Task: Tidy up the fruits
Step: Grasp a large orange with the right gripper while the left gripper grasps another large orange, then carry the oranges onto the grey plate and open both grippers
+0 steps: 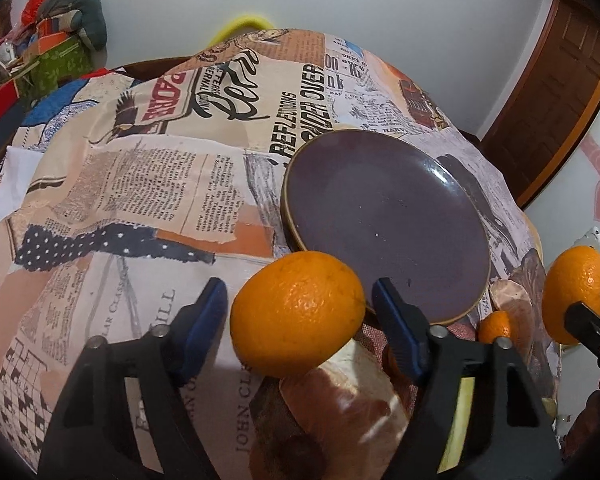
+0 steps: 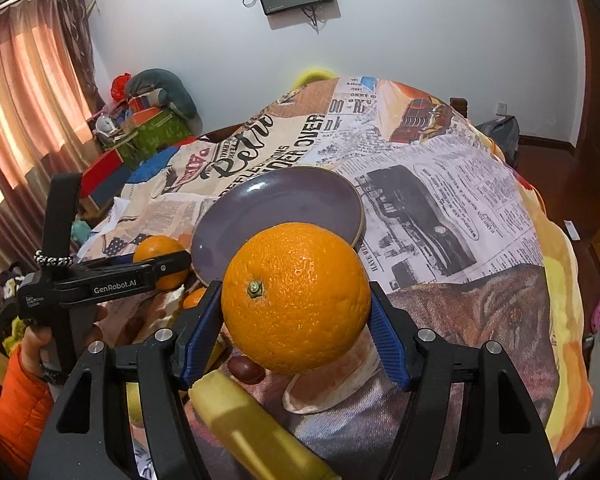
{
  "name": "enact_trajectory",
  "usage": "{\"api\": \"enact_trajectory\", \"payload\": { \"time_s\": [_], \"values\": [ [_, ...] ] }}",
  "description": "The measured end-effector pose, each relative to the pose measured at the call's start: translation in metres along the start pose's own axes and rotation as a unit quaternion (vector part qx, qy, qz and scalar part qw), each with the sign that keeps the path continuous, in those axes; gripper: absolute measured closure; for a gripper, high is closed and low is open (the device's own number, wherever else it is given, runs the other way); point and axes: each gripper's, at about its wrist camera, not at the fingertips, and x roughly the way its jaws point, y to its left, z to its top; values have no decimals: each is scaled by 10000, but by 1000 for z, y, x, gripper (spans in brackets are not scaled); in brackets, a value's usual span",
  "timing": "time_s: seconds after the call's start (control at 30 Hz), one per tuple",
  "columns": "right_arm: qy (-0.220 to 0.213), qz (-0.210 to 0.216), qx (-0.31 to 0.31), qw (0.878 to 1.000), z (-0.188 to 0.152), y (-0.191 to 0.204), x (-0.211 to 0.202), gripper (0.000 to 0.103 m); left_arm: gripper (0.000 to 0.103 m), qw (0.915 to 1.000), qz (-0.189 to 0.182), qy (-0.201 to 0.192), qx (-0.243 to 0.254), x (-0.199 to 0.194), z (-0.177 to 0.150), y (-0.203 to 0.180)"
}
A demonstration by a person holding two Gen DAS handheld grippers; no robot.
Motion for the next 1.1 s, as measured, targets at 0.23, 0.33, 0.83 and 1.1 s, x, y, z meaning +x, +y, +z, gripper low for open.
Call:
{"api": "enact_trajectory", "payload": {
  "time_s": [0.23,0.33,0.83,1.1],
  "values": [
    [-20,-15,33,10000,2,-3,-2,37,41,10000,-29,39,-10,-1,-1,1],
    [-74,-26,16,10000,5,-3,-5,37,41,10000,68,-7,46,-7,-1,-1],
    [-681,-120,-429,9967,46,6,-22,37,41,9957,31,-883,295,-66,42,-21],
    [-872,-210,-543,9945,74,1,-5,37,41,9914,-72,-1241,409,-74,72,-34]
  ]
}}
